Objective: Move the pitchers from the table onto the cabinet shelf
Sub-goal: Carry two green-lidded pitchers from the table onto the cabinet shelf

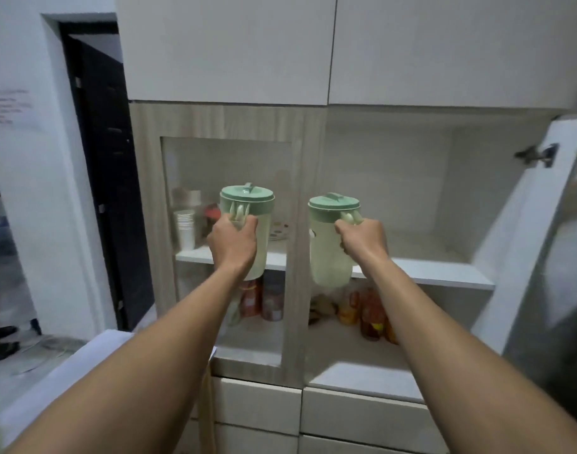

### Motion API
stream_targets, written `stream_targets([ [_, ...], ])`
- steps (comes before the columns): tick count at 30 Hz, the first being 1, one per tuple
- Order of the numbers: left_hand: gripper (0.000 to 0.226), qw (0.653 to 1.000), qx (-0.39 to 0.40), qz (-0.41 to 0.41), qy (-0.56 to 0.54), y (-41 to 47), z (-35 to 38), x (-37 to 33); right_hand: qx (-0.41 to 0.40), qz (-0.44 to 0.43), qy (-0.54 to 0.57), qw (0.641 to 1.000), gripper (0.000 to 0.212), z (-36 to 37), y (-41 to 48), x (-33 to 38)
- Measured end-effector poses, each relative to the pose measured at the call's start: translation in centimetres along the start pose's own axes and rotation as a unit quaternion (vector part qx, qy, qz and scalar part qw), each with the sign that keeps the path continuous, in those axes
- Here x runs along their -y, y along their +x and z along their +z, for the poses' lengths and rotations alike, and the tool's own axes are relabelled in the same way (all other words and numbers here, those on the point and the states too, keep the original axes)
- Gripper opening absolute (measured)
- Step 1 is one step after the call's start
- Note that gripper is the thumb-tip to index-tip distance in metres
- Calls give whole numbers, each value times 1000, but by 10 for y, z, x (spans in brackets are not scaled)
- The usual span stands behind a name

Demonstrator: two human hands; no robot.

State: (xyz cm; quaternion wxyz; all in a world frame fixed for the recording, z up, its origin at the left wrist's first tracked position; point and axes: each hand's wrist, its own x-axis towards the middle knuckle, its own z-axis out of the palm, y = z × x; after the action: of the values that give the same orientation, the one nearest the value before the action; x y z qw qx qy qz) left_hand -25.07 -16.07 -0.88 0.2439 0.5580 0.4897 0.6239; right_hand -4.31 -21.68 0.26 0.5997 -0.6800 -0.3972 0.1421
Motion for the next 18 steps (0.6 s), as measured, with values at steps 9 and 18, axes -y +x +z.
stream_targets([
  [9,22,998,65,17,-17,-72,87,-56,-53,15,-23,998,33,-115,21,-31],
  [18,15,988,133,7,-75,-85,193,-64,-102,32,-37,994,25,-173,76,-70],
])
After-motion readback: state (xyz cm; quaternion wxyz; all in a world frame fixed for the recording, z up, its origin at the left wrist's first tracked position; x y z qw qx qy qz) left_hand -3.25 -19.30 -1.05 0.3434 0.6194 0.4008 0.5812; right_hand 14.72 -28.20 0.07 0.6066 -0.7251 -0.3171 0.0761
